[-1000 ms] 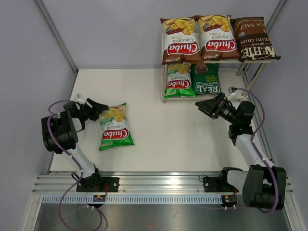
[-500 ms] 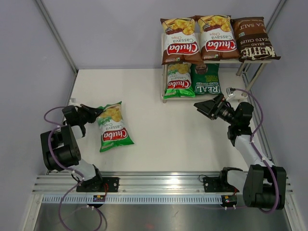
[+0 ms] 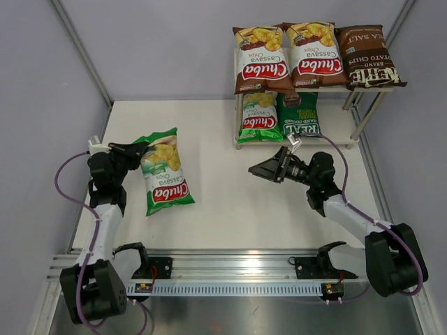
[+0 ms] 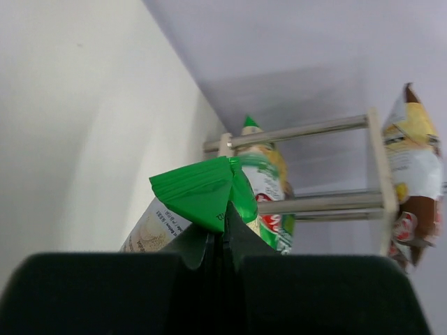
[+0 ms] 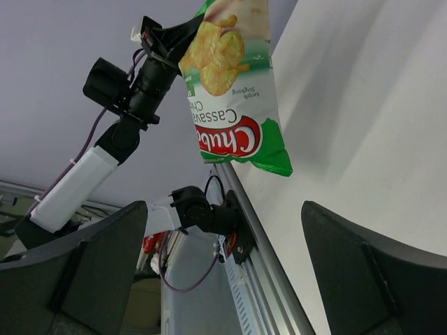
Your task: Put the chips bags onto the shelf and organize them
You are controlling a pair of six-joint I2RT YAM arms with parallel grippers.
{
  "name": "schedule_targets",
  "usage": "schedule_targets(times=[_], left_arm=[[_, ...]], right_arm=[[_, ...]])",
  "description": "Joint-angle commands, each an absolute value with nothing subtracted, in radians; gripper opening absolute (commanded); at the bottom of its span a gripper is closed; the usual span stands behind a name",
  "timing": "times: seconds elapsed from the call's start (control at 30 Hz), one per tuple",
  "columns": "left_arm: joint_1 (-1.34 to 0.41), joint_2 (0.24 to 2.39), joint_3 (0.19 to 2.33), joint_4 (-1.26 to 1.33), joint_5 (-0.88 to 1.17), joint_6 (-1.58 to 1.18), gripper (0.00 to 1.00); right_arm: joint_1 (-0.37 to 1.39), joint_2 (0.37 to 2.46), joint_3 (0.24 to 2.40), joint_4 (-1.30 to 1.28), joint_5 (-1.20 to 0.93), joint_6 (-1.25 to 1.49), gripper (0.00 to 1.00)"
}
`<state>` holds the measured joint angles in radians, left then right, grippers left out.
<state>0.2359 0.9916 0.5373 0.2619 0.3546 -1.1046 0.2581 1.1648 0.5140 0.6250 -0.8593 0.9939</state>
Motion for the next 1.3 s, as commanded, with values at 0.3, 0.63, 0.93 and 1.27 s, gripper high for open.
schedule_targets(times=[0.3, 0.63, 0.93, 1.27], left_arm=[[-0.050, 0.749, 0.721, 0.227, 0.004, -1.540, 0.00], [-0.411, 0.863, 0.862, 0.400, -0.279, -1.628, 0.00], [-0.658, 0.979, 0.899, 0.551, -0.420, -1.632, 0.00], [-0.816, 1.065, 0.884, 0.673, -0.459, -1.646, 0.00]], right_arm=[[0.609, 1.219, 0.364, 1.224, -0.369, 1.132, 0.99], [0.819, 1.233, 0.417, 1.362, -0.187, 1.082, 0.99], [0.847, 1.125, 0.394, 1.397, -0.120, 0.924, 0.99], [0.845, 1.058, 0.380, 1.466, -0.052, 0.835, 1.00]])
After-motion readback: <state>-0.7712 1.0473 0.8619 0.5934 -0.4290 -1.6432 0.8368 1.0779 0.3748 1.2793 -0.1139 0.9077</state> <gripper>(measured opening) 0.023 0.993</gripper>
